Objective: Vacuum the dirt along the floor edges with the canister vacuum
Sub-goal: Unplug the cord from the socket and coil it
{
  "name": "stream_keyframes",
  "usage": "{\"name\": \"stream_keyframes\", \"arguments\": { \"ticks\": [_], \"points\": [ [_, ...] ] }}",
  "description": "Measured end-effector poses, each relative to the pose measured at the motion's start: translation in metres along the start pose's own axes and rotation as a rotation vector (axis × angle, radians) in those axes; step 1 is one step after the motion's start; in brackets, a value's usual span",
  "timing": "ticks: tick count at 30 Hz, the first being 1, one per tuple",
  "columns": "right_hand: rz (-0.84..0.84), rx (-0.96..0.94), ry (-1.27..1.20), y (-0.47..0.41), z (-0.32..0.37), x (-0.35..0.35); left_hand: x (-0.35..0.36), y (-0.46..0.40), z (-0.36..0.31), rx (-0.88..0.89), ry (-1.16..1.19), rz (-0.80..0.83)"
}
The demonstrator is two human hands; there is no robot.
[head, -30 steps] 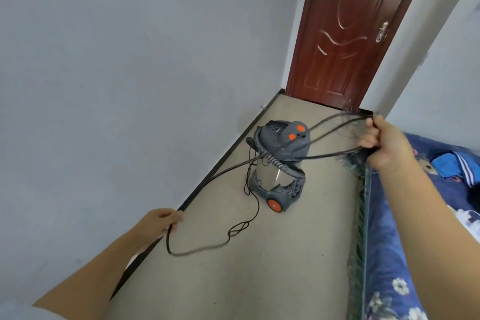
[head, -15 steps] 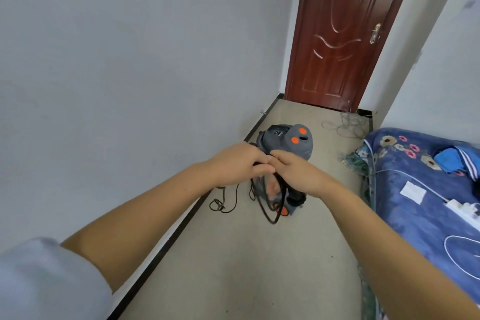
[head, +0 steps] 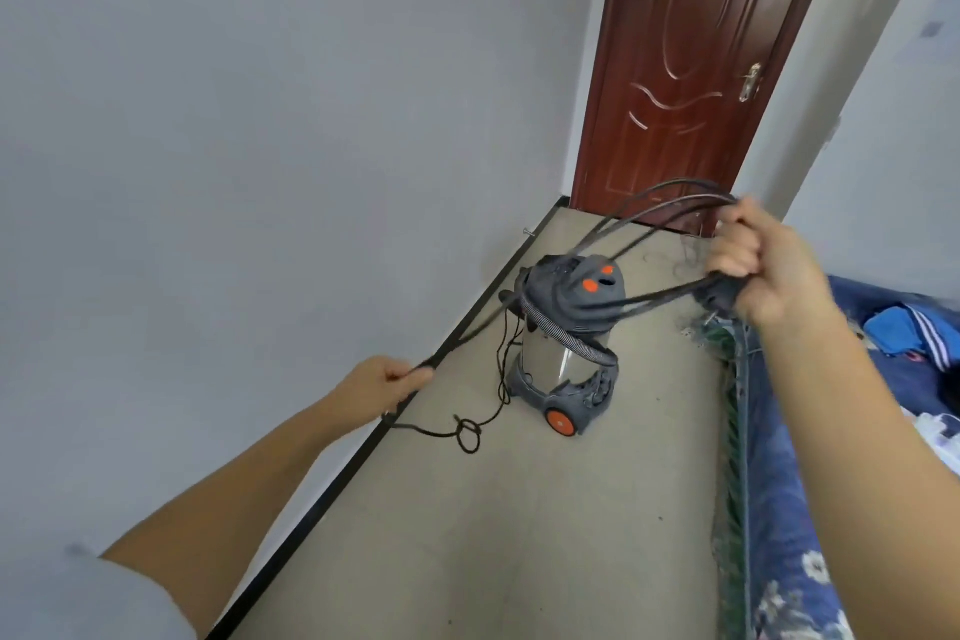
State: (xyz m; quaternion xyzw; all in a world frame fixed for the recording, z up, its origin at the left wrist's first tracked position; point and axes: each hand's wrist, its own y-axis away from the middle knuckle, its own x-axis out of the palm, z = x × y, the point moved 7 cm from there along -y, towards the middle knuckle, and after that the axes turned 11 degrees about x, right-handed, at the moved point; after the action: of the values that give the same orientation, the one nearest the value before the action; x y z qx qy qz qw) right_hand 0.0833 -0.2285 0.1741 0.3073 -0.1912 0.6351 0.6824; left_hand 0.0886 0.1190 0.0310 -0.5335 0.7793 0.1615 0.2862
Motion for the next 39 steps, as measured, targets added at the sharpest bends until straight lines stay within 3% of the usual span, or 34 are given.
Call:
{"name": "stream_keyframes", "arguments": {
  "ticks": [2, 5, 8, 12, 15, 18, 20, 21, 24, 27, 32, 34, 36, 39],
  "points": [
    [-0.104, -0.019, -0.098, 0.002, 0.012, -0.016, 0.012, 0.024, 0.039, -0.081, -0.046, 0.041],
    [-0.267, -0.020, -0.024, 0.001, 0.004, -0.026, 0.019, 0.032, 0.050, -0.080, -0.159, 0.119],
    [-0.375, -0.003, 0.112, -0.004, -0.017, -0.031, 0.030, 0.016, -0.011, 0.098, -0.494, 0.358],
    [-0.383, 0.020, 0.391, -0.005, -0.037, -0.014, 0.071, 0.024, -0.103, 0.378, -0.964, 0.752],
    [-0.212, 0.098, 0.737, 0.006, -0.065, 0.022, 0.114, 0.053, -0.158, 0.615, -1.040, 0.915],
    [0.013, 0.165, 1.086, 0.025, -0.099, 0.048, 0.109, 0.037, -0.203, 0.643, -0.906, 0.746],
    [-0.016, 0.029, 1.380, 0.033, -0.101, 0.052, 0.082, 0.003, -0.209, 0.547, -0.684, 0.549],
    [-0.027, -0.009, 1.414, 0.035, -0.102, 0.050, 0.068, -0.012, -0.206, 0.512, -0.583, 0.450],
    [0.027, 0.109, 1.280, 0.036, -0.111, 0.041, 0.045, -0.038, -0.182, 0.389, -0.391, 0.216],
    [0.074, 0.197, 1.241, 0.039, -0.107, 0.040, 0.045, -0.039, -0.162, 0.338, -0.060, 0.173],
    [0.184, 0.104, 0.722, 0.051, -0.041, 0.046, 0.017, -0.032, -0.109, 0.221, 0.227, -0.112],
    [0.227, 0.016, 0.602, 0.052, -0.014, 0.050, 0.015, -0.028, -0.089, 0.190, 0.254, -0.147],
    [0.246, -0.020, 0.579, 0.048, -0.003, 0.054, 0.028, -0.032, -0.069, 0.150, 0.212, -0.075],
    [0.248, -0.012, 0.504, 0.038, -0.007, 0.056, 0.054, -0.037, -0.030, 0.097, -0.054, 0.050]
  ]
}}
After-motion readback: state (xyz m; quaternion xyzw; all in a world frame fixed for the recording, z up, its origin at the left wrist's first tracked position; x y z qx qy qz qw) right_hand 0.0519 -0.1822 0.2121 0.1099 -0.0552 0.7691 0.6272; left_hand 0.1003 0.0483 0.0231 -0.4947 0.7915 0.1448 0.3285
